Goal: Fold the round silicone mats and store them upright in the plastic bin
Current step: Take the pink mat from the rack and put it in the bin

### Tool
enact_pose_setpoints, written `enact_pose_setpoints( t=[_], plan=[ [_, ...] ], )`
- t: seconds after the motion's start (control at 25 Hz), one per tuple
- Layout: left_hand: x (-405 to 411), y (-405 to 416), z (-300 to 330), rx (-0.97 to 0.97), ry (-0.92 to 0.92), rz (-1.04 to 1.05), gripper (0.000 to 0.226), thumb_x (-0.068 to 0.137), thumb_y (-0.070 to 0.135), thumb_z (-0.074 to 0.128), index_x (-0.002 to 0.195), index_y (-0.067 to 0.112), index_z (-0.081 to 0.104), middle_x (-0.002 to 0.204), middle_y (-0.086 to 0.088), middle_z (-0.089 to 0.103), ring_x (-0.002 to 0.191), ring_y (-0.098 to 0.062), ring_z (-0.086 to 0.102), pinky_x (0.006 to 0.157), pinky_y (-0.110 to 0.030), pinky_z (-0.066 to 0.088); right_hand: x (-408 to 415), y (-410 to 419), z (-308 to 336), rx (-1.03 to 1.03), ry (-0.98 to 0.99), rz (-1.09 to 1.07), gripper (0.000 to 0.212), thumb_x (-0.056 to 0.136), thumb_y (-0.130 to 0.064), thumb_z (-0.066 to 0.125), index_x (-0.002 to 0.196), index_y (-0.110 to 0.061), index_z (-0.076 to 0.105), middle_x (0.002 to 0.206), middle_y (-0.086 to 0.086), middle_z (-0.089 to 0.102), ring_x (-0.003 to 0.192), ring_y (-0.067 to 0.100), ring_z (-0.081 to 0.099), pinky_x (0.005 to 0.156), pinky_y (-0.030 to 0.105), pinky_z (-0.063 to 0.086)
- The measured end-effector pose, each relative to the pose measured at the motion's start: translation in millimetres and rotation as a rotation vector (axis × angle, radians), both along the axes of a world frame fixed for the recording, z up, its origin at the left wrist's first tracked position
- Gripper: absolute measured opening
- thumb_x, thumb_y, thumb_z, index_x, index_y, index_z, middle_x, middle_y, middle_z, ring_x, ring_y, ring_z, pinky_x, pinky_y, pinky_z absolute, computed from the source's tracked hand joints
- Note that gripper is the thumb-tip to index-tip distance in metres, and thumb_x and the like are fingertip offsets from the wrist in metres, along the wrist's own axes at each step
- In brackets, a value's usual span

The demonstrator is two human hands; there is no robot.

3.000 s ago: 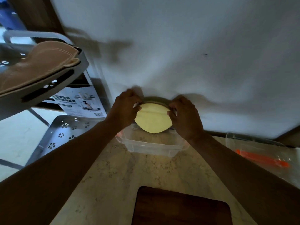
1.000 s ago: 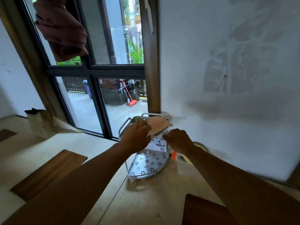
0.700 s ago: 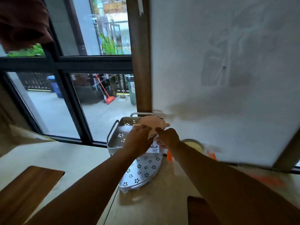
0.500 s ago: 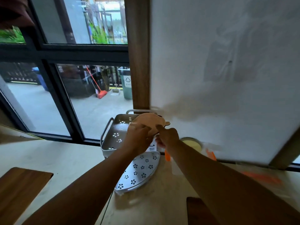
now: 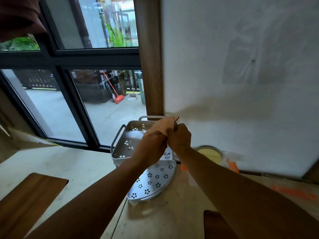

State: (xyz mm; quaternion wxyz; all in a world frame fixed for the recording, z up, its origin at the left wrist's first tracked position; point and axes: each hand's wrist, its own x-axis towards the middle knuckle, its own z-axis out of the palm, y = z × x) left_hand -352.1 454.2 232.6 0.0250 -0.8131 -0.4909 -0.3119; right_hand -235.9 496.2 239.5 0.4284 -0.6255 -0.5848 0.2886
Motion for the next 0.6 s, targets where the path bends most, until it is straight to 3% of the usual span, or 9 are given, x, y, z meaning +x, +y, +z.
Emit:
enact_pose_setpoints(
  t=[0.08, 0.12, 0.2, 0.36, 0.48, 0.52, 0.6],
  plan=[
    [12, -7, 11, -0.095, -0.002, 0.075, 0.009, 0.092, 0.016, 0.058, 0.095, 0.015, 0.066, 0.098, -0.002, 0.068, 0.080, -0.008, 0.061, 0.058, -0.005, 0.039, 8, -7, 17, 0.048, 0.034, 0.032, 0.021, 0.094, -0.021, 0.054, 0.097, -0.003, 0.063, 0.088, 0.004, 0.063, 0.077, 0.019, 0.060, 0.058, 0.016, 0.038],
    [19, -11, 19, -0.120, -0.037, 0.106, 0.009, 0.091, 0.018, 0.060, 0.092, 0.015, 0.068, 0.095, -0.002, 0.069, 0.077, -0.011, 0.062, 0.056, -0.006, 0.036, 14, -12, 25, 0.078, 0.042, 0.040, 0.019, 0.094, -0.021, 0.055, 0.099, -0.004, 0.061, 0.088, 0.002, 0.062, 0.077, 0.017, 0.058, 0.061, 0.018, 0.040],
    [34, -19, 37, -0.110, -0.155, 0.123, 0.007, 0.087, 0.019, 0.065, 0.091, 0.016, 0.069, 0.093, -0.003, 0.072, 0.075, -0.009, 0.060, 0.060, -0.007, 0.033, 28, -21, 41, 0.162, 0.040, 0.054, 0.012, 0.093, -0.019, 0.055, 0.094, -0.006, 0.055, 0.084, -0.001, 0.059, 0.075, 0.015, 0.056, 0.058, 0.019, 0.040],
    [69, -31, 72, -0.149, -0.327, 0.091, 0.014, 0.090, 0.017, 0.063, 0.102, 0.020, 0.071, 0.105, -0.002, 0.073, 0.089, -0.010, 0.062, 0.071, -0.006, 0.037, 74, -43, 74, 0.322, 0.039, 0.106, 0.007, 0.091, -0.010, 0.055, 0.085, -0.010, 0.050, 0.072, -0.003, 0.058, 0.063, 0.012, 0.055, 0.050, 0.015, 0.035],
    [91, -41, 98, -0.132, -0.411, 0.031, 0.042, 0.091, 0.007, 0.057, 0.096, 0.048, 0.065, 0.098, 0.018, 0.068, 0.089, 0.006, 0.061, 0.075, -0.007, 0.043, 113, -65, 97, 0.438, -0.050, 0.179, 0.012, 0.093, -0.017, 0.057, 0.083, -0.016, 0.050, 0.069, -0.004, 0.059, 0.060, 0.002, 0.053, 0.048, 0.012, 0.036],
    [97, -43, 105, -0.109, -0.431, 0.037, 0.042, 0.090, 0.010, 0.058, 0.089, 0.051, 0.062, 0.092, 0.023, 0.064, 0.085, 0.010, 0.060, 0.073, -0.005, 0.042, 125, -72, 103, 0.457, -0.094, 0.196, 0.013, 0.093, -0.018, 0.057, 0.083, -0.017, 0.049, 0.069, -0.003, 0.059, 0.059, 0.003, 0.053, 0.048, 0.013, 0.036],
    [105, -47, 117, -0.093, -0.509, 0.094, 0.016, 0.089, 0.023, 0.062, 0.091, 0.039, 0.061, 0.089, 0.016, 0.064, 0.084, 0.002, 0.062, 0.071, -0.012, 0.047, 145, -83, 111, 0.475, -0.153, 0.219, 0.014, 0.091, -0.014, 0.056, 0.080, -0.018, 0.048, 0.067, 0.000, 0.058, 0.059, 0.009, 0.054, 0.050, 0.021, 0.038]
  ],
)
